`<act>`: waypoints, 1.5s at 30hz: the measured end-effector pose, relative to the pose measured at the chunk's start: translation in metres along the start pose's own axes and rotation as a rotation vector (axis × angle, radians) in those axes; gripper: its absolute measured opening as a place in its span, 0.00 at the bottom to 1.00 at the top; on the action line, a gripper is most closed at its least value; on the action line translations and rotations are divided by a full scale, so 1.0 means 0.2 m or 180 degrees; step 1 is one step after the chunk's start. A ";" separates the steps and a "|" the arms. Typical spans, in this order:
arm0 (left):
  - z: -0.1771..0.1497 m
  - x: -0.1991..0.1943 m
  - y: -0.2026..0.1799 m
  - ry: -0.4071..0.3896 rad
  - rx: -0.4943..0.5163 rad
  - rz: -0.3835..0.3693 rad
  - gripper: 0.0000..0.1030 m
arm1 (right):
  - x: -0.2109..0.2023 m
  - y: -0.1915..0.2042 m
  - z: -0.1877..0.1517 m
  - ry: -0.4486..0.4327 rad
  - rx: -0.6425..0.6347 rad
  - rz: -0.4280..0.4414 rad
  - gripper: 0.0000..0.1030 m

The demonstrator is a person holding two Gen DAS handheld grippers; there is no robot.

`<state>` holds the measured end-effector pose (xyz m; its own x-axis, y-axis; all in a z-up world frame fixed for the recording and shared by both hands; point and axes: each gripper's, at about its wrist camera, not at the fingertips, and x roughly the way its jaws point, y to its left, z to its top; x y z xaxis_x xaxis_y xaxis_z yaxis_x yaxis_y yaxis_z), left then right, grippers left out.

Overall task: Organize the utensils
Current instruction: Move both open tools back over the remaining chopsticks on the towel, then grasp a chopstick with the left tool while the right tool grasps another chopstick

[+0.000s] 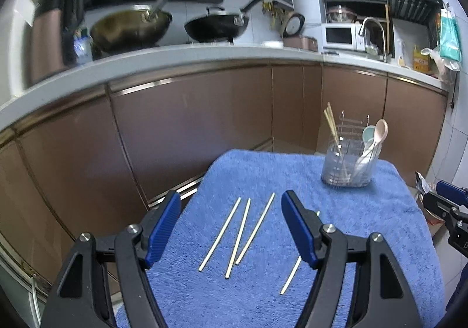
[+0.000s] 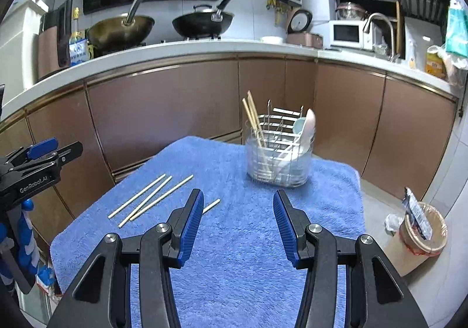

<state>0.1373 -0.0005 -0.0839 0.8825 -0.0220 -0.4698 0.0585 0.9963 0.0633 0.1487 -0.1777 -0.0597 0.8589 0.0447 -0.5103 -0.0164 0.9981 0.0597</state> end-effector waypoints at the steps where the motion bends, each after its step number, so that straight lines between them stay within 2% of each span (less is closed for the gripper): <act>1: 0.01 0.06 0.02 0.0104 -0.0010 -0.0056 0.68 | 0.04 0.00 0.01 0.0067 0.0013 0.0041 0.48; 5: 0.05 0.30 0.09 0.0528 0.0015 -0.0372 0.68 | 0.25 -0.01 0.04 0.0455 0.0137 0.0285 0.48; 8: 0.07 0.54 0.10 0.1001 0.0115 -0.0800 0.68 | 0.45 -0.02 0.06 0.0811 0.0311 0.0564 0.47; 12: 0.06 0.82 0.09 0.1436 0.0162 -0.1034 0.67 | 0.73 0.00 0.06 0.1205 0.0522 0.0793 0.40; 14: 0.06 0.93 0.06 0.1614 0.0164 -0.1193 0.67 | 0.87 0.01 0.05 0.1397 0.0551 0.0795 0.38; 19: 0.04 1.13 -0.07 0.1878 0.0336 -0.1386 0.65 | 1.15 0.03 0.02 0.1804 0.0651 0.0783 0.31; 20: 0.04 1.18 -0.09 0.1929 0.0363 -0.1419 0.63 | 1.19 0.03 0.01 0.1863 0.0654 0.0760 0.31; 23: 0.02 1.29 -0.15 0.2080 0.0411 -0.1475 0.48 | 1.28 0.05 0.01 0.1990 0.0607 0.0683 0.29; 28: 0.00 1.43 -0.20 0.2238 0.0466 -0.1489 0.39 | 1.39 0.08 0.01 0.2143 0.0535 0.0588 0.26; 31: -0.02 1.47 -0.22 0.2307 0.0547 -0.1464 0.31 | 1.45 0.12 -0.01 0.2232 0.0445 0.0509 0.24; 33: -0.05 1.50 -0.25 0.2370 0.0598 -0.1452 0.19 | 1.47 0.15 0.00 0.2236 0.0356 0.0461 0.23; 35: -0.07 1.51 -0.27 0.2397 0.0639 -0.1416 0.14 | 1.49 0.20 -0.01 0.2246 0.0246 0.0407 0.18; 40: -0.08 1.51 -0.27 0.2340 0.0577 -0.1326 0.07 | 1.50 0.25 -0.03 0.2239 0.0124 0.0390 0.15; 44: -0.09 1.49 -0.22 0.2286 0.0445 -0.1319 0.05 | 1.47 0.23 -0.03 0.2226 0.0177 0.0453 0.12; 45: -0.09 1.46 -0.21 0.2256 0.0428 -0.1317 0.05 | 1.44 0.20 -0.03 0.2218 0.0189 0.0476 0.05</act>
<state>0.3846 -0.0468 -0.2408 0.2771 -0.2818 -0.9186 0.4086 0.8999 -0.1528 0.3922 -0.1255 -0.2092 0.3223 0.2177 -0.9213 -0.0635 0.9760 0.2084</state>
